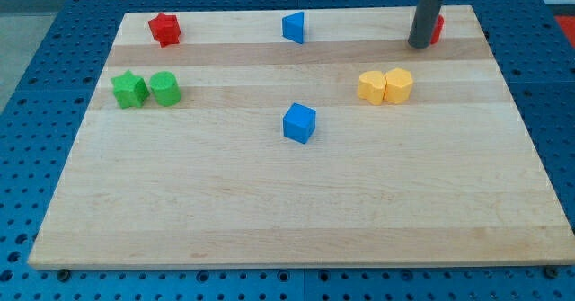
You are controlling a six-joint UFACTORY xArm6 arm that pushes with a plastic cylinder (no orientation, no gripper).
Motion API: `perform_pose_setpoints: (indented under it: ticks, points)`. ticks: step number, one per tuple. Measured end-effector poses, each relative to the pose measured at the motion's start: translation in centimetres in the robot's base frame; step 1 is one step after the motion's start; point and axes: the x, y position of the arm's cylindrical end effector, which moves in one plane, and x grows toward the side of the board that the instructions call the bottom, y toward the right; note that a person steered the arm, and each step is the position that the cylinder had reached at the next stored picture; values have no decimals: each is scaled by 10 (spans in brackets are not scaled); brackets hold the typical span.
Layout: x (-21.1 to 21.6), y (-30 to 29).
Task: Move your arm to the left of the green star
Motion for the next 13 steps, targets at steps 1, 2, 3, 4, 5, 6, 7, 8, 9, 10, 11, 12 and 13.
perform_pose_setpoints:
  ticks: [1,2,3,4,5,6,7,8,9,10,11,12,13]
  points:
    - [-1,0]
    - [3,-2]
    - [27,-20]
    - [44,-55]
    - [49,-99]
    - [49,-145]
    - [49,-184]
    - [49,-230]
    - [49,-278]
    - [49,-332]
    - [49,-386]
    - [49,-438]
    - [50,-482]
